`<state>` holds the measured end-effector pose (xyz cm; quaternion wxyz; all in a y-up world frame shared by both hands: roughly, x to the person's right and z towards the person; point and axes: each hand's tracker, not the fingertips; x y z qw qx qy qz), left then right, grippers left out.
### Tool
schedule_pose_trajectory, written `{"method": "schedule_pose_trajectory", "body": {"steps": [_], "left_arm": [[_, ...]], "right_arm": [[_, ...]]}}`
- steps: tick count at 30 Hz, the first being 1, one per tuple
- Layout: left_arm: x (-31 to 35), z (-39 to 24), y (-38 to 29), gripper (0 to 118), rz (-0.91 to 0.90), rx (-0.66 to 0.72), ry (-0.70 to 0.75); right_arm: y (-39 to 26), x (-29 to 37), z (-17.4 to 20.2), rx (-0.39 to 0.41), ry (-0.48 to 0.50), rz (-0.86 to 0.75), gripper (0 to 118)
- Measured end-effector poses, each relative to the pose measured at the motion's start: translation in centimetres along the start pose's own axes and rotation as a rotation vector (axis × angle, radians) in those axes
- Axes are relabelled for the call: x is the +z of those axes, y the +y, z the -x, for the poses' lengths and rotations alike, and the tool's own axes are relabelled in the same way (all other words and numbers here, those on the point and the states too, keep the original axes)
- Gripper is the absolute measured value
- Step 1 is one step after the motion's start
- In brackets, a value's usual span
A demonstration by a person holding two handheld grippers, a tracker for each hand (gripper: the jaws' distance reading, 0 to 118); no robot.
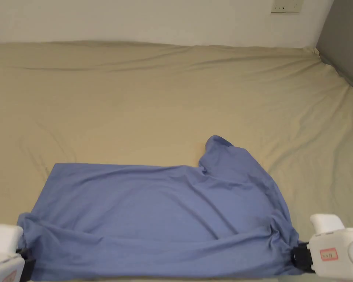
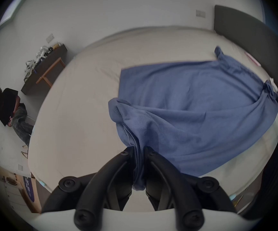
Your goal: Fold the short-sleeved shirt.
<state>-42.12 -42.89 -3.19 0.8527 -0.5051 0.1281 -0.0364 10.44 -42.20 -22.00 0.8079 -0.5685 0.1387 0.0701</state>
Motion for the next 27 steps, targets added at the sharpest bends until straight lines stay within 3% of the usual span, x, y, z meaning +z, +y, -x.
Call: {"method": "schedule_pose_trajectory", "body": {"steps": [7,8,9,10,11,12,13,14,16,19,27], "left_arm": [[-5.1,-0.4,-3.9,11,0.114,-0.011,-0.028],[-5.3,-0.4,-3.9,11,0.110,-0.007,-0.030],[-5.1,-0.4,-3.8,12,0.105,-0.010,-0.032],[-4.9,-0.3,-3.6,13,0.101,-0.016,-0.031],[-4.7,-0.3,-3.4,37,0.099,-0.019,-0.032],[-4.4,-0.2,-3.3,65,0.099,-0.018,-0.032],[-4.2,-0.2,-3.0,65,0.098,-0.025,0.033],[-3.9,0.0,-2.7,74,0.093,-0.028,0.088],[-2.8,1.0,-2.3,102,0.029,0.013,0.065],[2.5,1.4,0.2,102,-0.237,0.108,0.094],[15.7,-1.3,8.1,102,-0.791,0.175,0.140]], "right_arm": [[-3.2,-5.4,-0.5,-0.030,-0.010,0.092,15],[-3.1,-5.5,-0.7,-0.049,-0.006,0.082,20],[-3.0,-5.2,-0.8,-0.072,-0.001,0.070,29],[-2.9,-5.0,-0.9,-0.065,-0.006,0.069,46],[-2.8,-4.8,-1.0,-0.051,-0.032,0.067,76],[-2.5,-4.5,-1.2,-0.031,-0.088,0.065,91],[-2.3,-4.0,-1.4,-0.019,-0.126,0.053,91],[-2.0,-3.3,-1.6,-0.020,-0.149,0.025,94],[-0.9,-0.8,-1.7,-0.038,-0.125,-0.072,96],[1.4,3.8,-0.3,-0.011,-0.109,-0.235,96],[5.1,16.3,9.5,0.231,-0.115,-0.771,95]]}}
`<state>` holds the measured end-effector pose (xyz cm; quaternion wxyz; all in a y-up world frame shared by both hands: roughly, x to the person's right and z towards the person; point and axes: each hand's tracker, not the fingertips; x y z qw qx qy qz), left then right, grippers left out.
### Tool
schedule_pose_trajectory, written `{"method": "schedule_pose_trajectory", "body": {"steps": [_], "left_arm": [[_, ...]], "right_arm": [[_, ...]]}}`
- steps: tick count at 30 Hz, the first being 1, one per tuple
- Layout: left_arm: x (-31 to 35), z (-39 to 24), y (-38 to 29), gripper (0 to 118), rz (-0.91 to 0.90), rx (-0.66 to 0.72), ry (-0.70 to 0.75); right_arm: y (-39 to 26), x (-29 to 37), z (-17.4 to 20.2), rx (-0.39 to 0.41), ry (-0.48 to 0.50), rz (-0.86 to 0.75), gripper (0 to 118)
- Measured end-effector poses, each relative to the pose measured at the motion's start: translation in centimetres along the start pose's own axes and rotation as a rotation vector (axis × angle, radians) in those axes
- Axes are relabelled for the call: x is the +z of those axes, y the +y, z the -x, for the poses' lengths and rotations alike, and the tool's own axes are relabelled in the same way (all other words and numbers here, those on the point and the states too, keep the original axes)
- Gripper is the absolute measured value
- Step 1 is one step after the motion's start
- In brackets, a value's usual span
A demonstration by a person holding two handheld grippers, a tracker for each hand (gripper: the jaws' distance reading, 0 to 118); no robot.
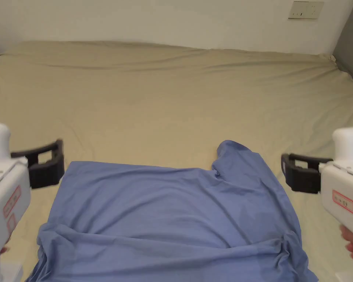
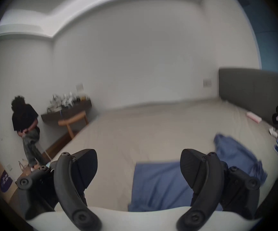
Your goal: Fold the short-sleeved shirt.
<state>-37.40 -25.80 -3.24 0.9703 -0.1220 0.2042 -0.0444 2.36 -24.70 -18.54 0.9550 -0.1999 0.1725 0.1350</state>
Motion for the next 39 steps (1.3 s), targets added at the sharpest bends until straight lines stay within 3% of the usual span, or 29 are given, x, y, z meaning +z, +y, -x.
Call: {"method": "schedule_pose_trajectory", "body": {"steps": [1,3,4,5,6,8,9,18,25,29,31,33,35,39], "left_arm": [[0.5,-1.1,1.1,100,-0.057,-0.016,0.036],[1.4,-3.1,2.6,82,-0.171,-0.089,0.094],[1.2,-3.8,2.9,68,-0.200,-0.132,0.107],[1.3,-4.6,3.2,48,-0.234,-0.166,0.115],[1.4,-5.5,3.6,35,-0.246,-0.183,0.115],[1.1,-6.4,4.1,6,-0.243,-0.177,0.075],[1.0,-6.9,4.2,0,-0.235,-0.168,0.050],[-2.4,-8.4,2.3,0,-0.155,-0.149,-0.029],[-11.2,-6.1,-4.3,0,0.172,-0.253,-0.111],[-18.9,-2.6,-8.2,0,0.378,-0.199,-0.120],[-22.4,-1.1,-9.9,26,0.485,-0.173,-0.077],[-25.4,0.2,-11.3,77,0.505,-0.147,-0.033],[-28.2,1.5,-12.4,113,0.538,-0.108,-0.019],[-32.4,2.4,-14.2,115,0.614,-0.034,-0.026]], "right_arm": [[1.0,0.7,1.2,0.019,-0.003,-0.052,94],[2.3,1.8,3.5,0.056,0.005,-0.134,79],[2.7,2.2,4.5,0.080,0.001,-0.163,64],[2.8,2.3,5.4,0.104,-0.015,-0.189,32],[3.0,2.5,6.2,0.121,-0.024,-0.214,9],[3.1,2.6,7.2,0.126,-0.027,-0.245,2],[3.2,2.4,7.4,0.120,-0.021,-0.237,2],[1.8,-1.3,7.8,0.158,-0.022,-0.181,2],[-0.8,-6.2,6.5,0.151,-0.003,-0.053,2],[-1.7,-8.5,5.1,0.132,-0.006,-0.006,2],[-2.0,-9.4,4.4,0.104,-0.008,0.013,2],[-2.3,-10.1,3.8,0.092,-0.012,0.031,2],[-2.7,-11.0,3.3,0.085,-0.019,0.047,2],[-3.3,-12.5,2.2,0.066,-0.020,0.099,2]]}}
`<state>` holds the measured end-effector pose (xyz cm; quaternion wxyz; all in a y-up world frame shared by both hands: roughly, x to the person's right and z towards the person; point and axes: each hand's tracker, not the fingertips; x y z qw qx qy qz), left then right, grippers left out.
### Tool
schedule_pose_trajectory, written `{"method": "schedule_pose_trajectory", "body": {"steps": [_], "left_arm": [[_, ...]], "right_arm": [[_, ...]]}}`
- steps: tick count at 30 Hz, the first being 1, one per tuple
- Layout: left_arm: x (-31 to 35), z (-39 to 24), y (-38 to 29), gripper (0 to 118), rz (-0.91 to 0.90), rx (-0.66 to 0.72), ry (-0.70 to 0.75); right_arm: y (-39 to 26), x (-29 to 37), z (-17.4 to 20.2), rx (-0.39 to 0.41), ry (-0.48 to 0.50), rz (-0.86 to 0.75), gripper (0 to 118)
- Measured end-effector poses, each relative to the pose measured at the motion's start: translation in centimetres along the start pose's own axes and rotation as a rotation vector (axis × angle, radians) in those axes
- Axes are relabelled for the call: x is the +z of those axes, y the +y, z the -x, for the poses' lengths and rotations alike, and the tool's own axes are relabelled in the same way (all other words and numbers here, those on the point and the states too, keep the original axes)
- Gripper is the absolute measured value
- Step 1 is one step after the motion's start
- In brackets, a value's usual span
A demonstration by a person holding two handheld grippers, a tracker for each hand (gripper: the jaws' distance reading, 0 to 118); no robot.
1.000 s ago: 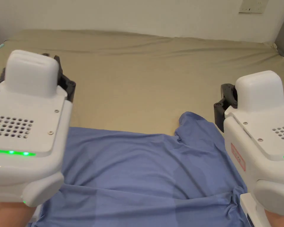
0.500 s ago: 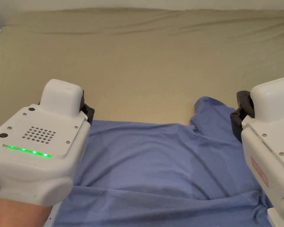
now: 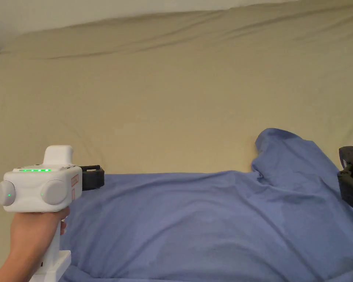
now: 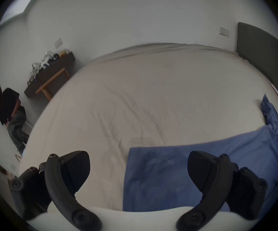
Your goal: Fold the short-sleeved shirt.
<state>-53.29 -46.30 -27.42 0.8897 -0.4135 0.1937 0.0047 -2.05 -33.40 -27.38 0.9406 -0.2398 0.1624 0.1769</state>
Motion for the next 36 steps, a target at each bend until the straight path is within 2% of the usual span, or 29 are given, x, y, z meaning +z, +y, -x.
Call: {"method": "schedule_pose_trajectory", "body": {"steps": [2,3,5,8,10,12,13,14,15,20,21,22,23,24,25,31,34,36], "left_arm": [[-1.7,-0.3,0.3,113,0.049,0.024,-0.019],[-2.8,-0.1,0.4,107,0.072,0.042,-0.047],[-4.9,-0.2,0.5,83,0.160,0.059,0.030],[-6.0,-0.1,-0.2,81,0.156,0.072,-0.054],[-5.2,0.0,-0.1,79,0.148,0.102,-0.045],[-4.6,0.0,-0.1,63,0.145,0.109,-0.070],[-4.3,-0.3,0.0,49,0.139,0.078,-0.085],[-3.7,-0.5,0.2,5,0.119,0.040,-0.075],[-3.1,-0.7,0.1,2,0.112,0.035,-0.103],[1.9,-1.6,-0.1,2,-0.002,-0.015,-0.097],[3.7,-1.9,-0.3,2,-0.040,-0.045,-0.088],[5.1,-2.1,-0.5,2,-0.080,-0.066,-0.080],[6.6,-2.2,-0.7,2,-0.114,-0.088,-0.074],[8.1,-2.4,-1.0,2,-0.146,-0.104,-0.064],[9.7,-2.7,-1.2,2,-0.165,-0.121,-0.053],[15.5,-3.8,-3.4,2,-0.249,-0.191,-0.015],[16.1,-4.0,-4.3,2,-0.246,-0.203,-0.013],[16.1,-4.0,-4.9,2,-0.241,-0.212,-0.003]], "right_arm": [[0.0,-0.4,-0.3,-0.007,0.001,0.017,2],[-0.1,-0.7,-0.4,-0.009,-0.001,0.028,2],[-0.2,-0.8,-0.7,-0.008,0.000,0.044,2],[-0.3,-0.7,-0.5,0.012,-0.004,0.057,2],[-0.4,-0.7,-0.4,0.023,-0.001,0.064,2],[-0.4,-0.8,-0.6,0.016,0.011,0.073,2],[-0.5,-1.0,-0.7,0.010,0.018,0.079,2],[-0.6,-1.2,-0.8,0.006,0.020,0.082,2],[-0.6,-1.5,-0.9,0.004,0.020,0.084,2],[-0.6,-4.0,-3.0,-0.042,0.011,0.148,3],[-0.7,-4.9,-3.8,-0.068,0.006,0.171,10],[-0.8,-5.8,-4.4,-0.086,0.002,0.198,28],[-1.0,-7.1,-5.1,-0.104,0.006,0.238,69],[-1.2,-8.7,-5.8,-0.110,0.003,0.295,94],[-1.5,-10.2,-6.4,-0.114,0.037,0.353,105],[-5.5,-18.8,-8.1,-0.140,0.040,0.559,105],[-6.9,-21.1,-7.8,-0.162,0.049,0.584,104],[-7.4,-22.0,-7.3,-0.151,0.059,0.596,87]]}}
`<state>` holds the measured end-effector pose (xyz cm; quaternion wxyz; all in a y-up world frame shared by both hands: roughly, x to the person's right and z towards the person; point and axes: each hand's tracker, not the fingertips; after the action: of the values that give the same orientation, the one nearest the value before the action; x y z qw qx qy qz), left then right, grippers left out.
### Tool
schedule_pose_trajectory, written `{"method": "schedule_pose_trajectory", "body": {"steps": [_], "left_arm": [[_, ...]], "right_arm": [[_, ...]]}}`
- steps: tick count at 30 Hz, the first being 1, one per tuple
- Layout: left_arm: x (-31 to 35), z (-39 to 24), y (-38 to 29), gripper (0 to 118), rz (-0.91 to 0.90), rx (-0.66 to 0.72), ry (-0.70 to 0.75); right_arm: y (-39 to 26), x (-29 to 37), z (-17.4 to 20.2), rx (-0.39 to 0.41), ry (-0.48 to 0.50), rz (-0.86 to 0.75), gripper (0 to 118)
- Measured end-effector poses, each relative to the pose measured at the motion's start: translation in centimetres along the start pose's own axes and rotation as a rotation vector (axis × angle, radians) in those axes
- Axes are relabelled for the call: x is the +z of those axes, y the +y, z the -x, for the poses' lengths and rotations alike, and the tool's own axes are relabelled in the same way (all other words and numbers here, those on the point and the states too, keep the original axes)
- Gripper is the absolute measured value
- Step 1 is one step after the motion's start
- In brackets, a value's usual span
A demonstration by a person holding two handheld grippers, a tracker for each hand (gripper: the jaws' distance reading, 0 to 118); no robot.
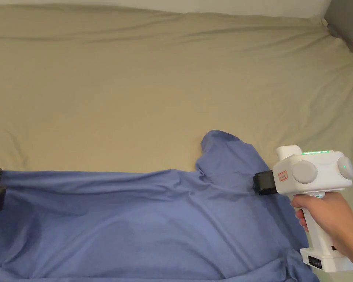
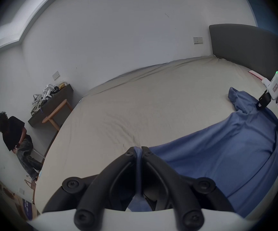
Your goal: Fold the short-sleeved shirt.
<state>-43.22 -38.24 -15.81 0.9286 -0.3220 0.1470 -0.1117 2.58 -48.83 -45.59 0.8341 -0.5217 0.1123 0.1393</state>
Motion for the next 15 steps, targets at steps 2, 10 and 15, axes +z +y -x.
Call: {"method": "schedule_pose_trajectory", "body": {"steps": [2,10,15], "left_arm": [[-0.5,0.2,-0.5,2,0.021,-0.007,0.016],[-0.3,1.7,-0.1,2,0.036,0.043,0.031],[2.9,2.4,1.6,2,0.017,0.034,0.033]], "right_arm": [[-0.2,-0.4,0.7,0.080,-0.005,0.000,81],[0.7,5.3,0.5,0.143,0.072,-0.091,3],[-0.5,12.7,-0.9,0.200,0.159,-0.122,3]]}}
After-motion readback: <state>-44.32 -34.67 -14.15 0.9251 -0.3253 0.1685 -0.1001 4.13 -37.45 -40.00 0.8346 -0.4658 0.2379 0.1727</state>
